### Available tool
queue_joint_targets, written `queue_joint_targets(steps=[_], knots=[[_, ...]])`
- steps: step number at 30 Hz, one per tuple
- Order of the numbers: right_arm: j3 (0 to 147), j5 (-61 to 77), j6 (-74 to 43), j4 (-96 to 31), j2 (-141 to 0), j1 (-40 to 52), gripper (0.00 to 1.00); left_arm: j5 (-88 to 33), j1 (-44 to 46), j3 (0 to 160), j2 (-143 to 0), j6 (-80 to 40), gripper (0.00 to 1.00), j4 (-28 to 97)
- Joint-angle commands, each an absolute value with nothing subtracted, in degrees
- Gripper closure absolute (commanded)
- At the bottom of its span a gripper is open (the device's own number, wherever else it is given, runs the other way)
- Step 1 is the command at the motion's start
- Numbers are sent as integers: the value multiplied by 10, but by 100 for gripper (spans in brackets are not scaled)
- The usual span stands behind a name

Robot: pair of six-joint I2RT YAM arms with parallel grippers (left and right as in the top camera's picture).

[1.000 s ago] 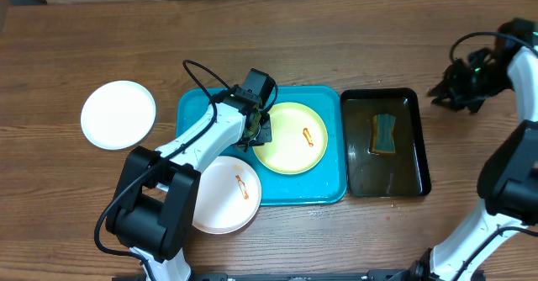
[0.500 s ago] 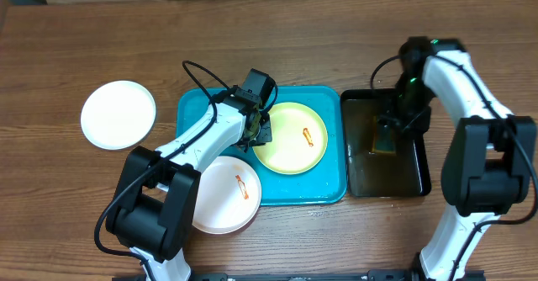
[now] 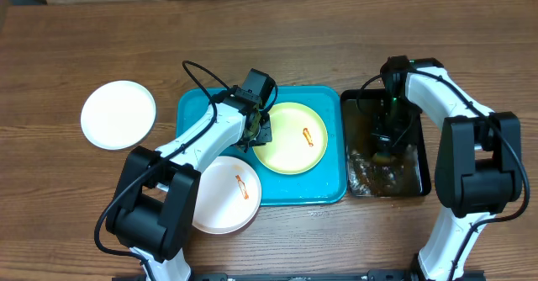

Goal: Clean dirty plates on tray and stack at the side
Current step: 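Lower the right gripper into the black tray and grasp the sponge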

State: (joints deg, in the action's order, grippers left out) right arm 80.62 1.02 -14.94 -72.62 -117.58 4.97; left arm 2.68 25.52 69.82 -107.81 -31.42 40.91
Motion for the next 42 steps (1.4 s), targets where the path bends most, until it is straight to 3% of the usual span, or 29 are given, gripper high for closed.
queue_joint_targets(steps=[1,3,4,5,7,9,14,20,21,22,23,24,27,29,33,42], knots=[[852,2,-149,-732,-1157,50,77,33,256,695,-1085,-322,71,409],[876,0,-147,-732,-1157,50,72,31,256,695,-1085,-322,71,409],[885,0,-147,-729,-1157,50,62,31,256,695,-1085,-322,71,410],[889,-1,-147,-721,-1157,50,46,31,256,695,-1085,-322,71,412],[890,-6,-146,-707,-1157,50,32,31,256,695,-1085,-322,71,415],[887,-6,-146,-709,-1158,50,27,31,256,695,-1085,-322,71,417],[869,-6,-146,-696,-1158,51,27,31,256,695,-1085,-322,71,417],[817,-29,-146,-589,-1158,51,29,31,256,695,-1085,-322,70,417],[810,-29,-146,-576,-1158,51,35,31,256,695,-1085,-322,71,418],[809,-29,-146,-569,-1158,51,54,31,256,695,-1085,-322,70,418],[809,-29,-146,-563,-1158,51,89,31,256,695,-1085,-322,70,418],[813,-29,-146,-564,-1157,51,96,31,256,695,-1085,-322,70,418],[843,-20,-146,-591,-1157,51,92,31,256,695,-1085,-322,70,418],[865,-19,-146,-620,-1157,51,69,31,256,695,-1085,-322,69,418],[879,-19,-145,-648,-1157,51,42,31,256,695,-1085,-322,69,418],[858,-19,-146,-669,-1157,52,51,32,256,695,-1085,-322,69,423]])
